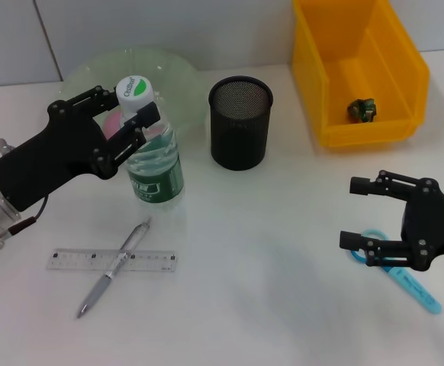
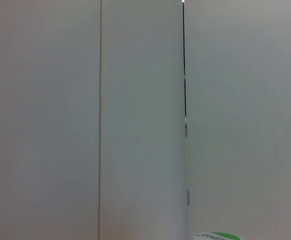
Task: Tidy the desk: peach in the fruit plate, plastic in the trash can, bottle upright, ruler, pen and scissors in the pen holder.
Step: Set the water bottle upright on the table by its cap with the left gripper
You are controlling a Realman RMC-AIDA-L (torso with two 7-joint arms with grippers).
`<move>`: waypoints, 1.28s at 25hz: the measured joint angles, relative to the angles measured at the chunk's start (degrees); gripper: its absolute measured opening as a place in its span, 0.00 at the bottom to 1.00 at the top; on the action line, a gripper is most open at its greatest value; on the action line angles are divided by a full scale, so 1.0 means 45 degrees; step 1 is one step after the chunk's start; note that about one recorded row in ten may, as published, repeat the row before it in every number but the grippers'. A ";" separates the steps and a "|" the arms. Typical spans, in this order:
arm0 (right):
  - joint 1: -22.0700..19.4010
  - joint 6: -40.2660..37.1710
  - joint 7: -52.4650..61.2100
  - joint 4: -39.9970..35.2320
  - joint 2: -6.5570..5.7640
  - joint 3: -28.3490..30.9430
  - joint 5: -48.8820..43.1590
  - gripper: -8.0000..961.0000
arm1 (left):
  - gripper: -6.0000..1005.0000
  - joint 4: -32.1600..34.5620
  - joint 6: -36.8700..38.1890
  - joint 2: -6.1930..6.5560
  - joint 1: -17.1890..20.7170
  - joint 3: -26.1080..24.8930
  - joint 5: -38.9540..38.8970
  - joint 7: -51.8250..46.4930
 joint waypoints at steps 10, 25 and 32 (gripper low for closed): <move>0.0093 0.0260 0.0018 0.0080 0.0002 0.0132 -0.0012 0.86 | 0.43 -0.0079 -0.1419 -0.0128 -0.0135 -0.0433 -0.0086 0.0707; 0.0393 0.0732 0.0178 0.0122 0.0086 0.0031 -0.0012 0.86 | 0.43 -0.0501 -0.1832 -0.0171 0.0125 -0.0634 -0.0088 0.1113; 0.0505 0.0809 0.0178 0.0138 0.0106 -0.0031 -0.0013 0.86 | 0.43 -0.0697 -0.1859 -0.0193 0.0153 -0.0625 -0.0087 0.1571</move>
